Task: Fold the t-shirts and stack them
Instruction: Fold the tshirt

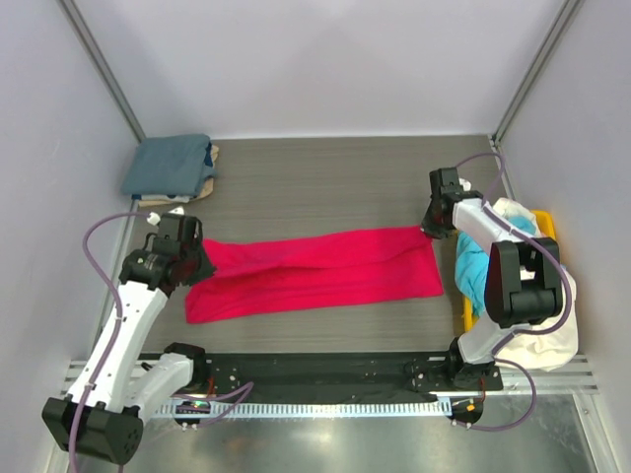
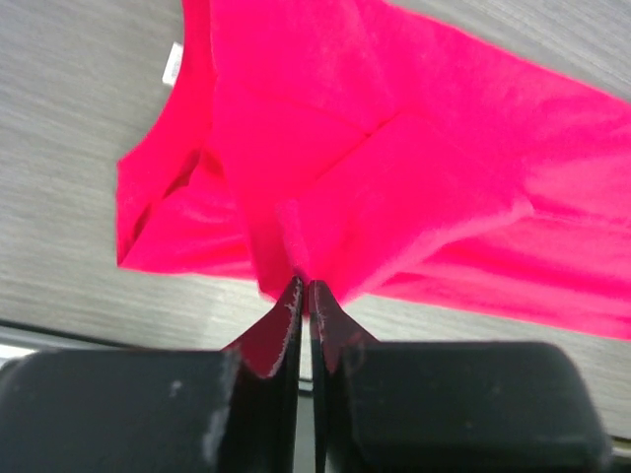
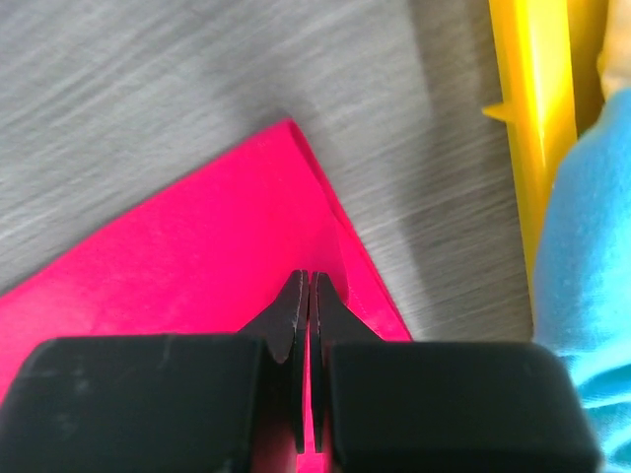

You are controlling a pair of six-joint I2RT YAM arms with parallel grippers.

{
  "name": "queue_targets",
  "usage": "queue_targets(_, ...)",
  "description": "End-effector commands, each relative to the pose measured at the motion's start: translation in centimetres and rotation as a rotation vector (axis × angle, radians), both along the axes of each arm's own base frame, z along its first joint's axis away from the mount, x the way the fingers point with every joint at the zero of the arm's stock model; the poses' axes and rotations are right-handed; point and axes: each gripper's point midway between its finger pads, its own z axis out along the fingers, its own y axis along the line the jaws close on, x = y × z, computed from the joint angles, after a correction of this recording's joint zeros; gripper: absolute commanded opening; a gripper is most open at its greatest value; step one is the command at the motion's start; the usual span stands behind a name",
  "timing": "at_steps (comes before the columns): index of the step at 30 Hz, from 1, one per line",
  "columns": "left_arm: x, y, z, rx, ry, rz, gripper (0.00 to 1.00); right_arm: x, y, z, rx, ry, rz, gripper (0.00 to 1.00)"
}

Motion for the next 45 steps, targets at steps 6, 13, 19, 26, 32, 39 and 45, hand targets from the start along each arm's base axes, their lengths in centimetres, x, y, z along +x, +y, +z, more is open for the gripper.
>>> queue_targets(6, -2.8, -0.1, 1.2, -0.036, 0.014, 0.002, 0.38, -0.2, -1.2, 1.7, -0.007, -0.08, -0.062, 0.68)
queue_targets(13, -2.1, -0.1, 1.3, -0.042, -0.028, 0.014, 0.48, 0.5, 0.1, 5.7, 0.018, -0.192, -0.03, 0.74)
queue_targets(19, 0.7, -1.8, -1.8, -0.096, 0.016, 0.013, 0.47, 1.4, 8.0, 5.7, 0.049, -0.19, 0.214, 0.74)
queue_targets(26, 3.3, -3.5, -7.5, -0.113, 0.084, 0.036, 0.46, -0.1, 11.8, -1.1, 0.061, -0.043, 0.331, 0.71)
queue_targets(32, 4.7, -3.8, -12.7, -0.079, 0.193, 0.049, 0.44, -4.2, 11.3, -7.4, 0.045, 0.108, 0.324, 0.69)
queue_targets(39, 10.0, -5.6, -16.3, -0.071, 0.258, 0.039, 0.42, -7.8, 13.9, -8.5, 0.14, 0.147, 0.319, 0.65)
queue_targets(45, 17.2, -10.3, -17.9, -0.129, 0.272, -0.007, 0.39, -13.4, 18.9, -8.0, 0.312, 0.204, 0.345, 0.66)
